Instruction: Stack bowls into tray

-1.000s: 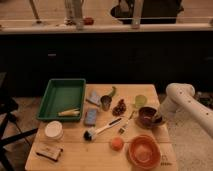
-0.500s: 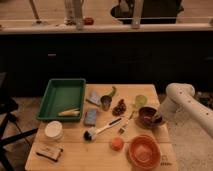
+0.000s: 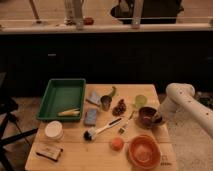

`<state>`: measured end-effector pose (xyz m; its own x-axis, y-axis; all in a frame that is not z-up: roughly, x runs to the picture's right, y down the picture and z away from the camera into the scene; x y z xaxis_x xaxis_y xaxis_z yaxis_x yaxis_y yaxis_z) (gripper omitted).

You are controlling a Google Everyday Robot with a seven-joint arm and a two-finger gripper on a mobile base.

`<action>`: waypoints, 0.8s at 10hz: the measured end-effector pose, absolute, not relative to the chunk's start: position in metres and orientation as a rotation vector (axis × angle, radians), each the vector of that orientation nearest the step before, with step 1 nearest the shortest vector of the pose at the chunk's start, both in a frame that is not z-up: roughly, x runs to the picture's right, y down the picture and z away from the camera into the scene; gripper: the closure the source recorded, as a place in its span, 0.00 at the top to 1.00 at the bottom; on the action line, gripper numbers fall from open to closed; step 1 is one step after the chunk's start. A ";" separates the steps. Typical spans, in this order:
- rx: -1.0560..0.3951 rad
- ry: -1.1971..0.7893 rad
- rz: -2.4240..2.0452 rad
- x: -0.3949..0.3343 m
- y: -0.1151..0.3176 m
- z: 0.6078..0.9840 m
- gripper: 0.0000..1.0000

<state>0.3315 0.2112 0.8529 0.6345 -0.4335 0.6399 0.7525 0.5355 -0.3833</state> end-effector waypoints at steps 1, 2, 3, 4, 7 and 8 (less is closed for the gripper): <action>-0.695 -0.512 -0.744 0.332 0.211 0.853 0.33; -0.695 -0.512 -0.744 0.332 0.211 0.853 0.43; -0.695 -0.512 -0.744 0.332 0.211 0.853 0.51; -0.695 -0.512 -0.744 0.332 0.211 0.853 0.60; -0.698 -0.510 -0.744 0.333 0.212 0.853 0.80; -0.703 -0.512 -0.750 0.331 0.220 0.853 0.75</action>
<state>0.3305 0.2195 0.8529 0.6311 -0.4348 0.6424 0.7566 0.5274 -0.3865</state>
